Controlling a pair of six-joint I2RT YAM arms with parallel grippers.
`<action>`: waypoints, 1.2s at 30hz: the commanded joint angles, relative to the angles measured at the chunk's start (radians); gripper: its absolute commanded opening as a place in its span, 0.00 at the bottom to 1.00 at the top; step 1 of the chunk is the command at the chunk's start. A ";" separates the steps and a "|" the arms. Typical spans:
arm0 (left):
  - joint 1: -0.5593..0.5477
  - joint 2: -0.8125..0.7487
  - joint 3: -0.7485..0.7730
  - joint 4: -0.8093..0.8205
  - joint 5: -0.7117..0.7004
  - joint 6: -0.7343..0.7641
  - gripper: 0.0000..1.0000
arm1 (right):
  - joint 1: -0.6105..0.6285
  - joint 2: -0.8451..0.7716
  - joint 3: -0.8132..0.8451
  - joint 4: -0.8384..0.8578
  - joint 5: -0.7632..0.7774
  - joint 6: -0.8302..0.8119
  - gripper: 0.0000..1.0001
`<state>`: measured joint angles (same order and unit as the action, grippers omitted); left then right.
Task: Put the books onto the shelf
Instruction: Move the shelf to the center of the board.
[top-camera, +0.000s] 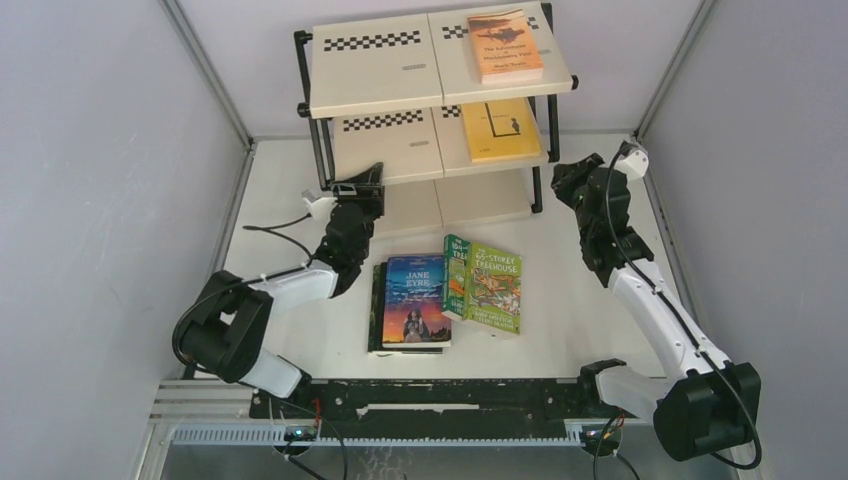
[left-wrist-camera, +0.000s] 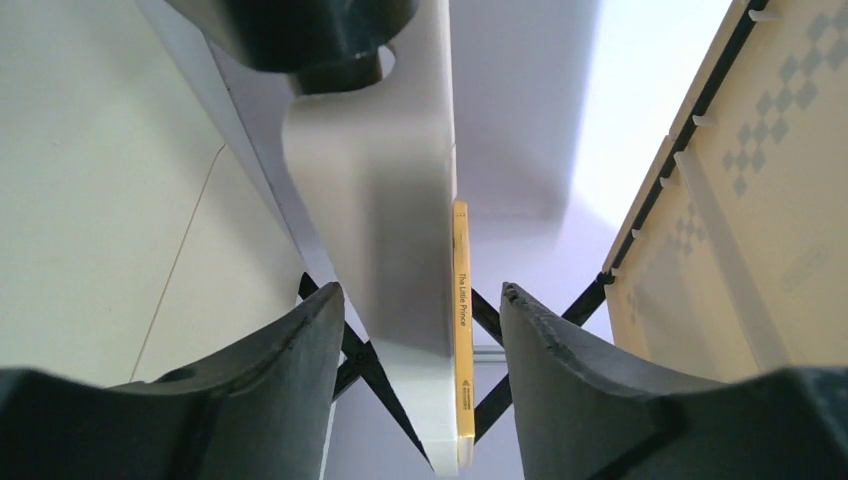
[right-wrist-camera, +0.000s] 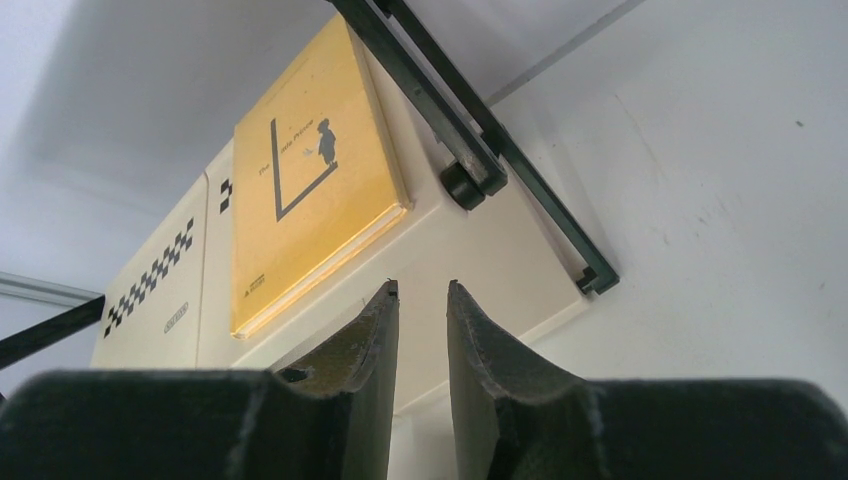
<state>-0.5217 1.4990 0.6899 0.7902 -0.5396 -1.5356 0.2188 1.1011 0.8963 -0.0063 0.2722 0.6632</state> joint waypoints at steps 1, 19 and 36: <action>-0.006 -0.066 -0.022 0.013 0.025 0.046 0.66 | 0.014 -0.037 0.003 0.011 0.017 -0.006 0.32; -0.109 -0.383 -0.115 -0.337 0.100 0.213 0.79 | 0.047 -0.146 -0.081 -0.130 0.076 0.023 0.33; -0.210 -0.256 0.203 -0.859 0.464 0.528 0.79 | 0.023 -0.042 -0.241 -0.340 -0.032 0.286 0.31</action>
<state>-0.7177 1.1641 0.7364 0.0647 -0.2310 -1.1347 0.2581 1.0096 0.6743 -0.3161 0.3080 0.8612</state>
